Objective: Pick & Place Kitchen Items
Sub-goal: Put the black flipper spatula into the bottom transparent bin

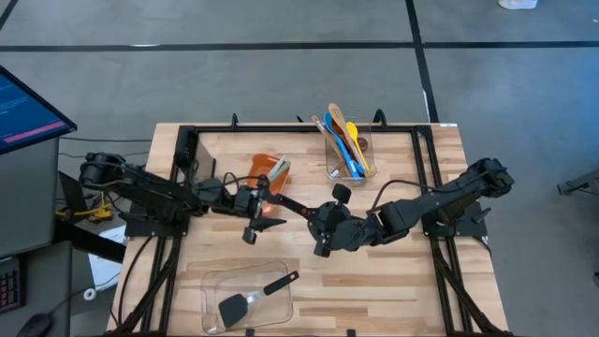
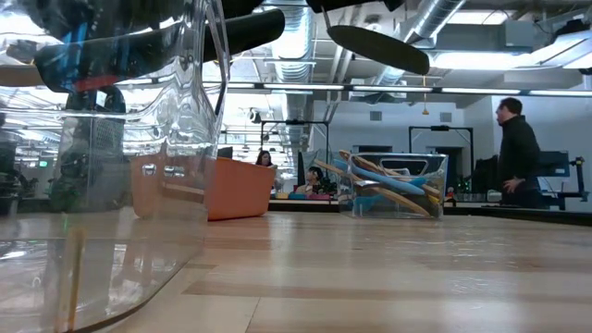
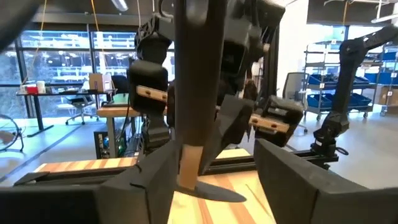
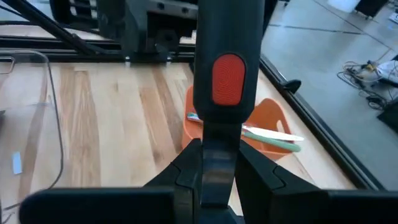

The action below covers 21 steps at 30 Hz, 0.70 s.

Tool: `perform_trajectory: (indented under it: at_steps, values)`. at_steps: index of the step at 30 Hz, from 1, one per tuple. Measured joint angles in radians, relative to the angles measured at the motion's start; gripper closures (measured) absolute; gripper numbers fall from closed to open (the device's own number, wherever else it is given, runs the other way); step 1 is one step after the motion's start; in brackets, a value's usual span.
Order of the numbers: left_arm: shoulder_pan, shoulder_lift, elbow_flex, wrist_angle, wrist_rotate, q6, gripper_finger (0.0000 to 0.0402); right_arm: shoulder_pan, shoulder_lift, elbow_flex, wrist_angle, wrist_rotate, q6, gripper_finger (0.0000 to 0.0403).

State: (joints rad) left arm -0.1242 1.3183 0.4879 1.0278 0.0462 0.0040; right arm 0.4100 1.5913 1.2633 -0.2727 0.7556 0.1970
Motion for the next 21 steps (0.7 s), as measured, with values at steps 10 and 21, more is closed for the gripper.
perform_trajectory:
  at_steps: [10, 21]
  values:
    - [0.007, 0.166, 0.153, 0.009, -0.003, 0.039, 0.0183, 0.000, 0.000, 0.000, 0.049, -0.055, -0.039, 0.0342]
    - [-0.010, 0.183, 0.207, 0.007, 0.057, 0.045, 0.0185, -0.008, 0.000, 0.000, 0.049, -0.157, -0.016, 0.0342]
